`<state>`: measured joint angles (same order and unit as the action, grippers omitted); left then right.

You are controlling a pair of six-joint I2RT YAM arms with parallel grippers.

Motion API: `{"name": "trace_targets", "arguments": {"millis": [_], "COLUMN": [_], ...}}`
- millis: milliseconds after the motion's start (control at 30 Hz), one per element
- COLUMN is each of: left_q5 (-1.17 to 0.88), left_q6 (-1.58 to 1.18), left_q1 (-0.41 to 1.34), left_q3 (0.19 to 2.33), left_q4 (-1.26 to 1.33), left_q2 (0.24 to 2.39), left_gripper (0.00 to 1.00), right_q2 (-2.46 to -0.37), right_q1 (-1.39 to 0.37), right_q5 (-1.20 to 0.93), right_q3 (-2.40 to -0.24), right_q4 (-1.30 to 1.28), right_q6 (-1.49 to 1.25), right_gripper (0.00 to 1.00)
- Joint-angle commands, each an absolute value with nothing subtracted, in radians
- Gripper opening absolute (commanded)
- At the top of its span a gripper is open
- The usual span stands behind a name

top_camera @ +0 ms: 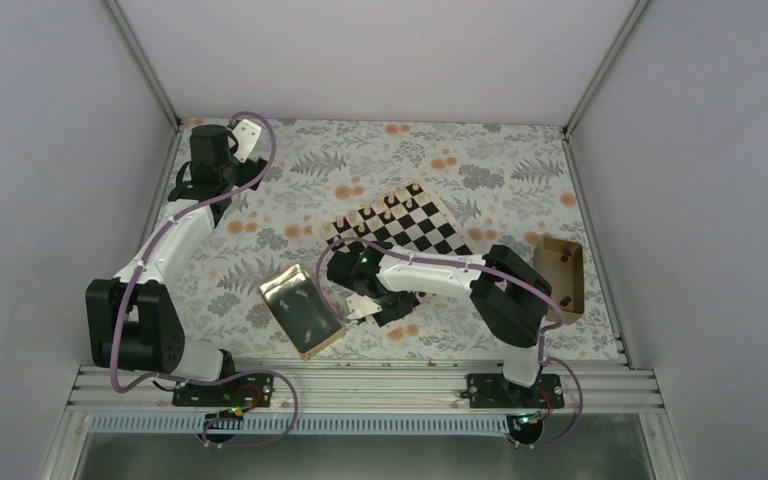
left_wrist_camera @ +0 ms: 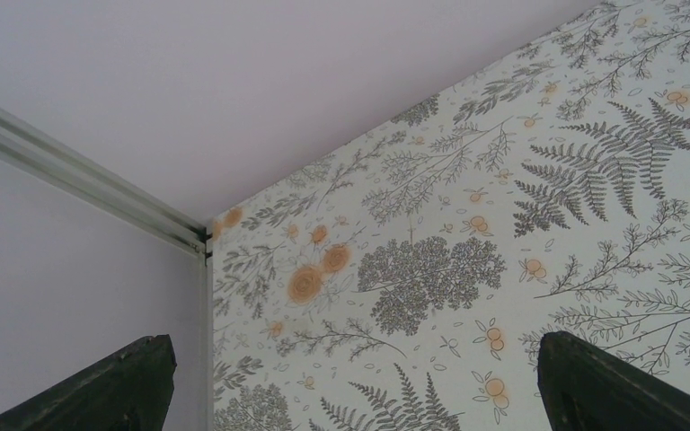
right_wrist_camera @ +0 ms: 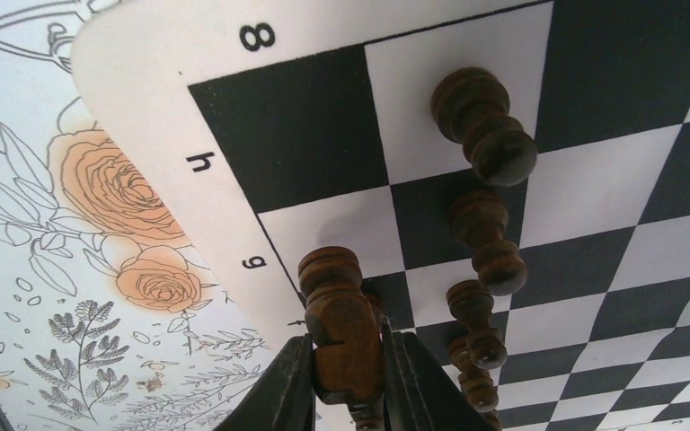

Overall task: Set up the chess pieces on the board
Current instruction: Place the chess piece on the chessboard.

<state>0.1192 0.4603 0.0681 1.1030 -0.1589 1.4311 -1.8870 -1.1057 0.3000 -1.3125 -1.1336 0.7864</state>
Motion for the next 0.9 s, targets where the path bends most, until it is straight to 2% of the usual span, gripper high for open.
{"name": "trace_targets", "arguments": {"millis": [0, 600, 733, 867], "left_q5": [0.101, 0.088, 0.087, 0.085], "left_q6": [0.462, 0.460, 0.460, 0.461], "left_q1": [0.063, 0.061, 0.062, 0.061], "left_q3": [1.098, 1.097, 1.100, 1.100], "left_q4": [-0.160, -0.154, -0.153, -0.153], "left_q2": [1.408, 1.416, 1.418, 1.417], "left_gripper": [1.00, 1.00, 1.00, 1.00], "right_q2": [-1.891, -1.919, -1.918, -1.900], "right_q1": [-1.115, -1.114, -1.114, -1.113], "right_q5": [0.294, 0.291, 0.293, 0.301], "right_q3": [-1.337, -1.320, -1.320, -1.321], "right_q4": [-1.130, -1.128, -1.129, -1.132], "right_q6": [0.771, 0.768, 0.764, 0.757], "right_gripper": [0.14, 0.19, 0.23, 0.35]}}
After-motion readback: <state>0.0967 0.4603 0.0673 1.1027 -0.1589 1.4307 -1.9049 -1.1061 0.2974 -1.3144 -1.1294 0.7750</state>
